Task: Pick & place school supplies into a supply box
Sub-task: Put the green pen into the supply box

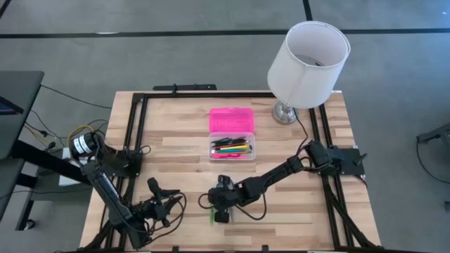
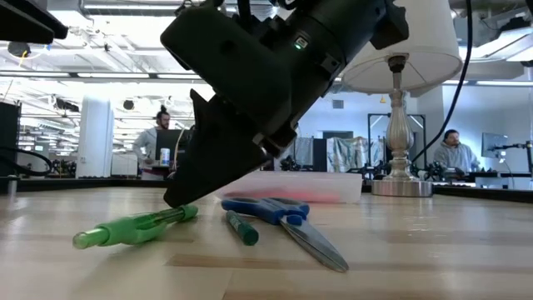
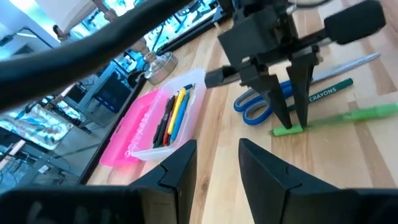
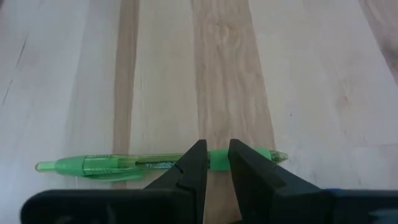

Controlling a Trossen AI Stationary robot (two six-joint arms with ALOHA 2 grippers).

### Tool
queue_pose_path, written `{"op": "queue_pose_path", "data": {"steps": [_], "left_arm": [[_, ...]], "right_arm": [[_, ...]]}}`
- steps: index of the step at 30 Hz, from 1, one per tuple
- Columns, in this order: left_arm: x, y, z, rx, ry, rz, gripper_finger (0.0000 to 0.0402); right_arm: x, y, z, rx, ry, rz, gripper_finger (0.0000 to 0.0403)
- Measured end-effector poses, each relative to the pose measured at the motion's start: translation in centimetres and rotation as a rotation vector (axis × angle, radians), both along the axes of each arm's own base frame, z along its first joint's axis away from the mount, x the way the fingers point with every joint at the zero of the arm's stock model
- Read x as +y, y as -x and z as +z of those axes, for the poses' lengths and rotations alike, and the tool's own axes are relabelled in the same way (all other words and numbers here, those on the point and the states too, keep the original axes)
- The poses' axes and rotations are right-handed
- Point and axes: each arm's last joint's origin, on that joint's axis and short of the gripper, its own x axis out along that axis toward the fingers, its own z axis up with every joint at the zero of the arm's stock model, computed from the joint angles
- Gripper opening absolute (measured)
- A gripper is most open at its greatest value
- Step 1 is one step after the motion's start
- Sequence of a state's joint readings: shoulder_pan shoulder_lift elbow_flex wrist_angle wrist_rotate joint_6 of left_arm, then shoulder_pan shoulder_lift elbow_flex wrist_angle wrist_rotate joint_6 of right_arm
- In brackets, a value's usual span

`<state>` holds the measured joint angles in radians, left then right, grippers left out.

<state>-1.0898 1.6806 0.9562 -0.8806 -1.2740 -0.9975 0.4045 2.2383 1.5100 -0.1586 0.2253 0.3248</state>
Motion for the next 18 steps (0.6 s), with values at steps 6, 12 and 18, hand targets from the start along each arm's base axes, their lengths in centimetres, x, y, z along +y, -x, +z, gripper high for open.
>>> {"op": "queue_pose_path", "data": {"steps": [6, 12, 18], "left_arm": [[0.1, -0.1, 0.0, 0.012, 0.007, 0.006, 0.0114], [0.1, -0.1, 0.0, 0.011, 0.006, 0.006, 0.0114], [0.1, -0.1, 0.0, 0.011, 0.005, 0.006, 0.0114]], "right_arm": [[0.6, -0.1, 0.8, 0.015, 0.015, 0.019, 0.0066], [1.6, -0.4, 1.9, -0.030, 0.024, 0.054, 0.0066], [2.6, -0.3, 2.3, -0.059, 0.011, 0.076, 0.0066]]}}
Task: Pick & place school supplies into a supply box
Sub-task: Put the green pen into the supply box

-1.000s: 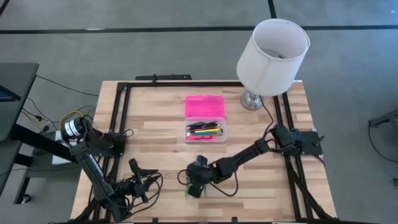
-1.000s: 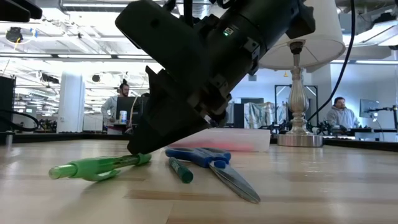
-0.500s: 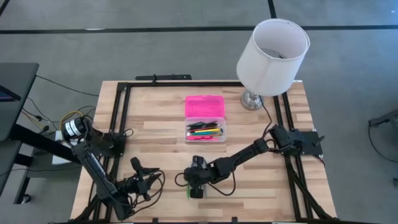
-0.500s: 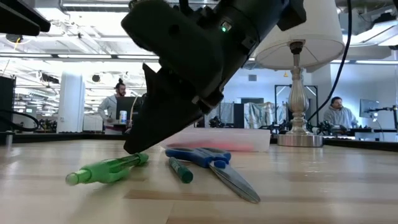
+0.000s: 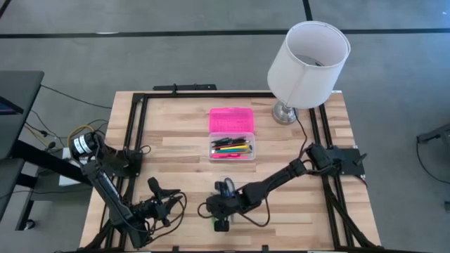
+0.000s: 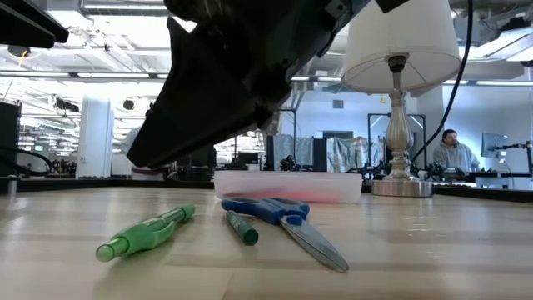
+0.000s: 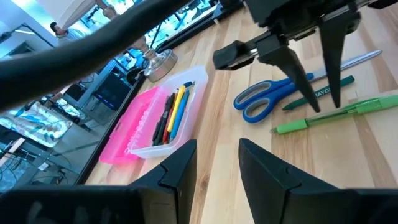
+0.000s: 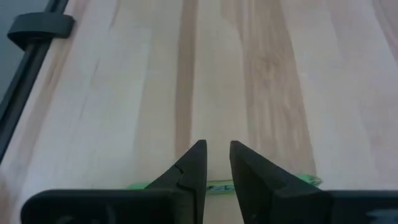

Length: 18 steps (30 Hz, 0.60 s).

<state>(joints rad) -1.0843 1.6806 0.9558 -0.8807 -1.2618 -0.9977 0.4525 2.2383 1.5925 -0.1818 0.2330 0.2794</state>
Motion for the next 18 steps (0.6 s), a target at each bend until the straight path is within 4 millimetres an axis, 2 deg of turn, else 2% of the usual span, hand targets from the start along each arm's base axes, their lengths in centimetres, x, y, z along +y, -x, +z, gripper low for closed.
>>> {"op": "queue_pose_path", "data": {"steps": [7, 15, 18], "left_arm": [[0.0, 0.0, 0.0, -0.003, -0.002, 0.000, 0.0114], [0.0, 0.0, 0.0, -0.005, -0.001, 0.001, 0.0114], [0.0, 0.0, 0.0, -0.006, -0.001, 0.001, 0.0114]], "right_arm": [[0.8, 0.2, -0.4, 0.010, -0.023, 0.052, 0.0066], [1.4, -0.1, -2.9, 0.049, -0.074, 0.155, 0.0066], [1.1, 0.0, -3.2, 0.088, -0.071, 0.160, 0.0066]]}}
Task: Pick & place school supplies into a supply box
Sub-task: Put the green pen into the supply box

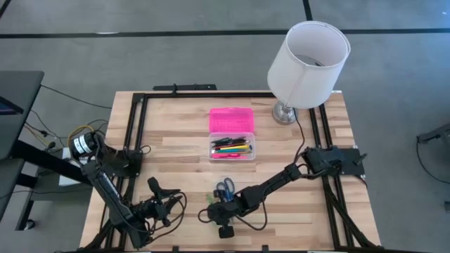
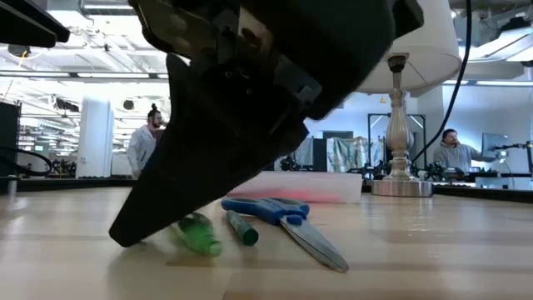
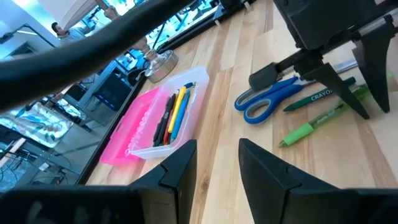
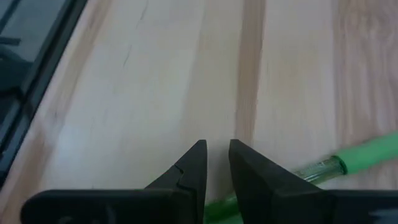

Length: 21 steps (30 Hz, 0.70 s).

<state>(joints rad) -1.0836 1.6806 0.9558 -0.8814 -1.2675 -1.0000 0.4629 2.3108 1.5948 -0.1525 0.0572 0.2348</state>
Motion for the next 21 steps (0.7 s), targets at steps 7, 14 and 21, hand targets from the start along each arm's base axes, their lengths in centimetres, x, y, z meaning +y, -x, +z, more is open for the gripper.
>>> {"op": "queue_pose_path", "data": {"steps": [7, 14, 21], "left_arm": [[0.0, 0.0, 0.0, 0.002, 0.002, 0.000, 0.0114], [0.0, 0.0, 0.0, 0.003, 0.003, 0.001, 0.0114], [0.0, 0.0, 0.0, 0.003, 0.004, 0.001, 0.0114]], "right_arm": [[0.2, 0.5, 0.6, 0.022, 0.019, 0.004, 0.0066], [0.7, 0.4, 1.1, -0.035, 0.067, -0.036, 0.0066], [0.6, 0.0, 2.8, -0.040, 0.134, -0.249, 0.0066]]}}
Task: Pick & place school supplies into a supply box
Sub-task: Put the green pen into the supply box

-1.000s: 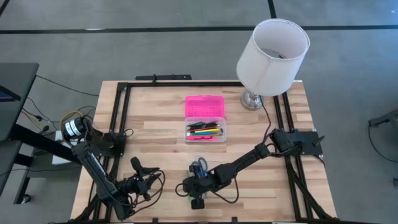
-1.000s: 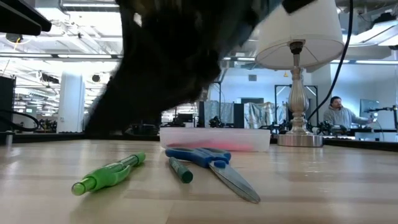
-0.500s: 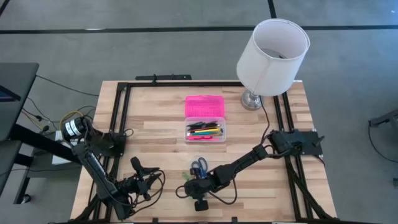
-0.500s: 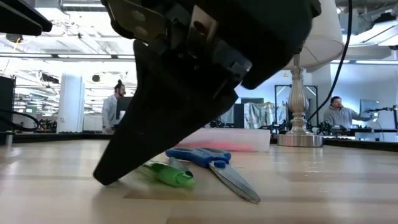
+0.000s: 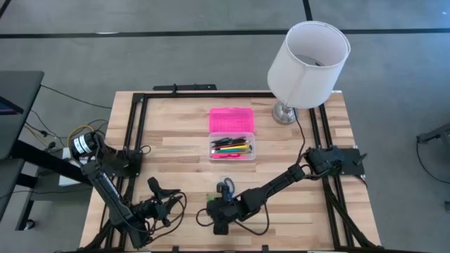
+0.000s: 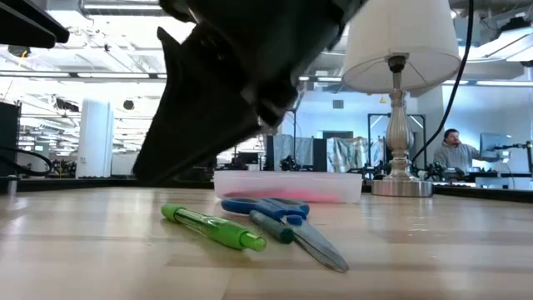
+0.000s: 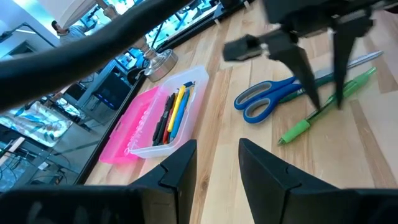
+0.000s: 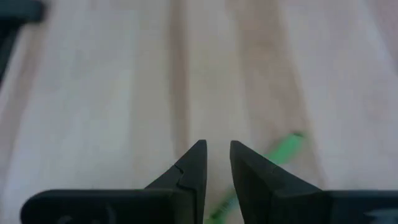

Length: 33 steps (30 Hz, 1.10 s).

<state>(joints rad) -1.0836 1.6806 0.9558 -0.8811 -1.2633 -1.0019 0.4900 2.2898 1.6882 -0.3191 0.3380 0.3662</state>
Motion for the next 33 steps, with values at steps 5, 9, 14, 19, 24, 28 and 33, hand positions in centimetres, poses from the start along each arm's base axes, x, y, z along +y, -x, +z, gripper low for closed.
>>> {"op": "queue_pose_path", "data": {"steps": [5, 9, 14, 19, 24, 28, 33], "left_arm": [[0.0, 0.0, 0.0, 0.001, 0.001, 0.000, 0.0114], [0.0, 0.0, 0.0, 0.002, 0.001, 0.000, 0.0114], [0.0, 0.0, 0.0, 0.001, 0.002, 0.000, 0.0114], [0.0, 0.0, 0.0, 0.001, 0.002, 0.000, 0.0114], [0.0, 0.0, 0.0, -0.002, 0.007, 0.002, 0.0114], [0.0, 0.0, 0.0, -0.002, 0.007, 0.002, 0.0114], [0.0, 0.0, 0.0, -0.003, 0.007, 0.002, 0.0114]], "right_arm": [[-0.9, 0.1, 0.0, 0.060, -0.049, -0.156, 0.0066], [-1.2, -0.1, -0.6, 0.079, -0.093, -0.208, 0.0066], [-1.5, 0.1, -1.1, 0.119, -0.095, -0.244, 0.0066], [-1.6, 0.3, -1.3, 0.139, -0.085, -0.250, 0.0066], [-1.8, 0.7, -1.5, 0.184, -0.036, -0.212, 0.0066], [-2.3, 0.6, -1.4, 0.245, -0.062, -0.168, 0.0066], [-3.1, 0.3, -1.4, 0.293, -0.084, -0.071, 0.0066]]}}
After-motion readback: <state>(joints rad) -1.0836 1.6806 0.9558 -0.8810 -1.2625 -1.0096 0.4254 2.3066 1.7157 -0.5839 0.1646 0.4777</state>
